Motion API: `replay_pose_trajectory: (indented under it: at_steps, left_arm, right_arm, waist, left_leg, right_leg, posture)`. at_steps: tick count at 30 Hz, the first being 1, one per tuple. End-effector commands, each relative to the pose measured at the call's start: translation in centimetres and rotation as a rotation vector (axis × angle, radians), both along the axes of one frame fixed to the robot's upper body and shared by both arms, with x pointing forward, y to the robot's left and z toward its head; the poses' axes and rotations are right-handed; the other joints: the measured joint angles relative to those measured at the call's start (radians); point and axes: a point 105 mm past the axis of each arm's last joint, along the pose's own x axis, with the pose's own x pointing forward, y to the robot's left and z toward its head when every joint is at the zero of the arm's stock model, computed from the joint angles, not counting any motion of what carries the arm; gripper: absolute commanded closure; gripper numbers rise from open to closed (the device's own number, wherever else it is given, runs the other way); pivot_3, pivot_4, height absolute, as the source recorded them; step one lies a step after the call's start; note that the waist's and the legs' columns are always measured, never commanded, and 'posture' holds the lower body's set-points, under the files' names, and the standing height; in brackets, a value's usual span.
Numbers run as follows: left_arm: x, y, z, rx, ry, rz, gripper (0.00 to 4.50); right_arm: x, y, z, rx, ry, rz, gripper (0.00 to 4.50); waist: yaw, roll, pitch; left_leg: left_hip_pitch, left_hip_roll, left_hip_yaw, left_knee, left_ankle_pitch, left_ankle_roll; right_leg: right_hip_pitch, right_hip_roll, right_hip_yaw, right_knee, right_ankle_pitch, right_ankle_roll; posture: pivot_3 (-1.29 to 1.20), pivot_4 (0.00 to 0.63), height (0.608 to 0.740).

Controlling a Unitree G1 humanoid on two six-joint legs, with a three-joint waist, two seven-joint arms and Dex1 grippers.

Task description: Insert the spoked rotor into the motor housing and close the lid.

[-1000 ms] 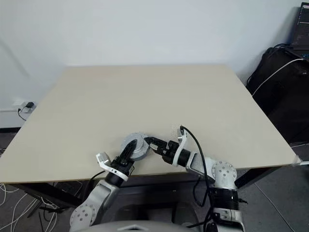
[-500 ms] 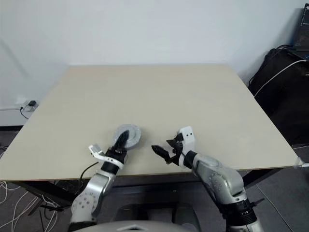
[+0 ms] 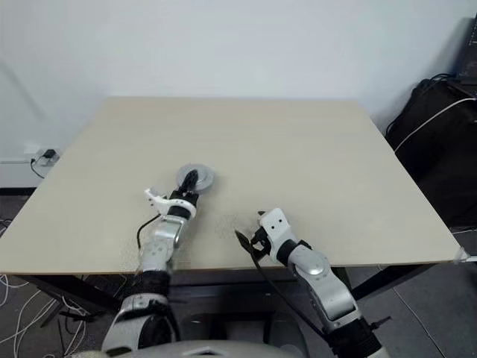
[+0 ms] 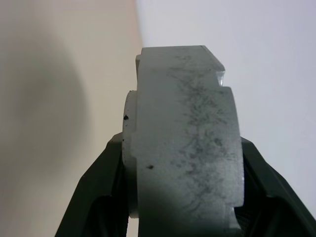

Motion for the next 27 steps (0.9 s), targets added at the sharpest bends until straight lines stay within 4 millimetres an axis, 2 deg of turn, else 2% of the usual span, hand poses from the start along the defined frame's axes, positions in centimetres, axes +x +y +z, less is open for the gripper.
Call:
replay_pose_trajectory:
  at_steps: [1,6,12,14,17,20,23,27]
  left_arm:
    - [1.9,0.4,1.2,0.026,-0.020,0.025,2.39]
    - [3.3,1.1,-0.3,0.072,0.104,0.057,2.39]
    - [3.8,1.4,-1.6,0.111,0.215,0.060,2.39]
    - [3.7,1.3,-1.9,0.115,0.230,0.047,1.66]
    - [3.2,1.3,-2.8,0.164,0.272,0.024,0.86]
    - [1.7,1.9,-4.5,0.225,0.340,-0.001,0.04]
    - [-0.5,2.3,-6.3,0.316,0.403,-0.056,0.04]
    - [-4.9,3.2,-9.3,0.458,0.518,-0.160,0.04]
  right_arm:
    - [0.4,-0.5,0.8,-0.006,-0.039,-0.013,0.00]
    - [0.3,-0.6,0.8,-0.002,-0.040,-0.029,0.00]
    - [0.3,-0.6,0.8,0.004,-0.039,-0.042,0.00]
    - [0.3,-0.5,0.8,0.005,-0.038,-0.040,0.00]
    - [0.4,-0.3,0.7,0.006,-0.037,-0.039,0.00]
    - [0.4,-0.1,0.7,0.013,-0.028,-0.034,0.00]
    - [0.4,0.1,0.6,0.015,-0.016,-0.025,0.00]
    - [0.5,0.4,0.3,0.020,0.009,-0.018,0.00]
  waist:
    - [-0.005,0.000,0.000]
    - [-0.010,-0.001,0.001]
    - [-0.008,-0.002,0.001]
    - [-0.008,-0.002,0.001]
    - [-0.009,-0.002,0.001]
    - [-0.013,-0.001,-0.002]
    - [-0.028,-0.001,-0.009]
    - [-0.036,0.001,-0.020]
  left_leg:
    - [0.000,0.000,0.000,0.000,0.000,0.001]
    - [0.001,0.001,0.000,-0.001,0.002,0.001]
    - [0.001,0.001,-0.001,0.000,0.002,0.000]
    - [0.001,0.001,-0.001,0.000,0.002,0.000]
    - [0.001,0.001,0.000,0.000,0.002,0.000]
    - [0.004,0.001,0.000,0.000,0.001,-0.001]
    - [0.006,0.002,0.001,-0.001,0.001,-0.002]
    - [0.008,0.002,0.002,-0.002,0.000,-0.003]
  right_leg:
    - [0.000,0.000,0.000,0.000,0.000,0.000]
    - [0.000,0.002,0.000,0.001,0.000,0.000]
    - [0.000,0.002,0.000,0.001,0.000,0.000]
    - [0.000,0.001,0.000,0.001,0.000,0.000]
    - [0.000,0.001,0.000,0.001,0.001,0.001]
    - [0.002,0.001,0.000,0.002,0.000,0.001]
    - [0.003,0.001,0.002,0.002,0.000,0.000]
    - [0.004,0.001,0.002,0.003,0.000,-0.001]
  posture:
    - [0.00,0.000,0.740]
    - [0.00,0.000,0.740]
    - [0.00,0.000,0.740]
    - [0.00,0.000,0.740]
    - [0.00,0.000,0.740]
    - [0.00,0.000,0.740]
    - [0.00,0.000,0.740]
    - [0.00,0.000,0.740]
